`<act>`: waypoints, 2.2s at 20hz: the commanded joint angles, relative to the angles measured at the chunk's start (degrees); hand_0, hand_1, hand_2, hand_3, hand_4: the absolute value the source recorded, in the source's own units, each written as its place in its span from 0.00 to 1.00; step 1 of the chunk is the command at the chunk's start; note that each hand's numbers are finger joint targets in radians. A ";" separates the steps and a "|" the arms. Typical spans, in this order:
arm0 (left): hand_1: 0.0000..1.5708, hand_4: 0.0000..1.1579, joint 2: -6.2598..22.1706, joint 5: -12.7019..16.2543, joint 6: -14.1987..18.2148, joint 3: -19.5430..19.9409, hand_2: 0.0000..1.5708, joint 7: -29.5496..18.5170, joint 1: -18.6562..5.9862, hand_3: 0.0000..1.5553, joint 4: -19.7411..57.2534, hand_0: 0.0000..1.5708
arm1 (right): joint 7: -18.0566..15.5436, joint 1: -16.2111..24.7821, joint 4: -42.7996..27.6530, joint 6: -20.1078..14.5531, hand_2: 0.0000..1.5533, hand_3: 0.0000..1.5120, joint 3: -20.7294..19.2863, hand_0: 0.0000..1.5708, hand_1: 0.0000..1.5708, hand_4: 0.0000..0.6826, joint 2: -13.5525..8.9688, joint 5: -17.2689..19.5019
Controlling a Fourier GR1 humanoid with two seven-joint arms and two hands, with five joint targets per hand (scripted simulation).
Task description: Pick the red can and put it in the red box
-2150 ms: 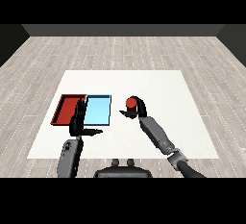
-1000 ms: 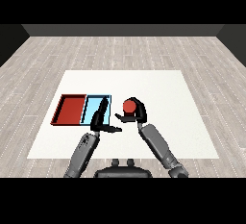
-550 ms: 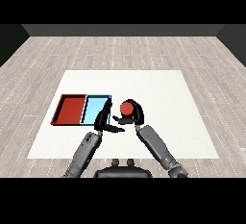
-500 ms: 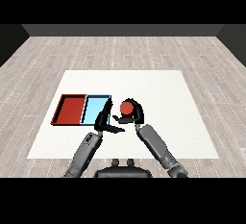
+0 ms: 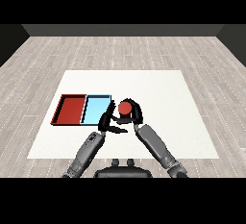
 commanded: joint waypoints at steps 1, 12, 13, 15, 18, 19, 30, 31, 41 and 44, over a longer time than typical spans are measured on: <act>0.00 0.00 -0.03 1.40 -2.62 1.05 0.00 -1.82 -0.13 0.00 2.96 0.00 | 0.57 -5.96 2.45 -3.98 0.93 0.91 3.15 0.91 0.91 0.92 0.02 -4.26; 0.00 0.00 -0.02 4.67 4.38 -5.99 0.00 -0.93 -2.25 0.00 -0.26 0.00 | -1.35 -2.37 0.39 -4.27 0.93 0.91 6.54 0.96 0.96 0.91 0.02 -5.15; 0.00 0.00 -0.02 9.51 6.42 -10.72 0.00 -7.82 -4.62 0.00 7.02 0.00 | -7.25 -5.84 7.04 -6.02 0.93 0.91 9.06 0.95 0.95 0.90 0.02 -11.22; 0.00 0.00 0.00 4.59 5.41 -9.05 0.00 -2.49 1.38 0.00 -1.42 0.00 | 0.77 -4.00 -0.31 -5.79 0.94 0.91 7.76 0.94 0.94 0.91 0.02 -4.35; 0.00 0.14 0.01 3.51 4.24 -6.30 0.00 -4.21 -3.18 0.00 2.92 0.00 | -4.88 -2.03 3.56 -2.05 0.94 0.91 7.20 0.94 0.94 0.94 0.01 -7.15; 0.00 0.19 0.01 2.76 4.08 -4.38 0.00 -1.39 -3.54 0.00 1.40 0.00 | -2.50 0.12 -1.38 -4.92 0.94 0.91 9.51 0.95 0.95 0.95 0.01 -6.21; 0.96 0.76 0.03 6.67 22.55 -8.66 0.94 3.86 -6.87 0.89 4.58 0.96 | -2.13 -10.64 4.45 -10.60 0.94 0.92 13.81 0.99 0.99 0.90 -0.02 -13.02; 0.97 0.74 0.04 2.52 22.72 -7.44 0.95 2.39 -4.31 0.90 4.18 0.97 | -4.36 -8.43 5.22 -8.32 0.94 0.91 11.81 0.99 0.99 0.89 -0.03 -12.01; 1.00 0.90 1.26 4.17 21.49 -2.45 0.97 0.43 -7.50 0.92 5.26 1.00 | -7.67 -5.92 3.86 -6.55 0.91 0.90 12.18 0.90 0.90 0.69 -0.01 -16.84; 1.00 0.97 0.02 3.02 26.09 -4.91 0.97 -0.08 -7.61 0.94 4.61 1.00 | -0.39 -4.49 -0.80 -8.01 0.00 0.00 12.17 0.00 0.00 0.00 -1.30 -7.72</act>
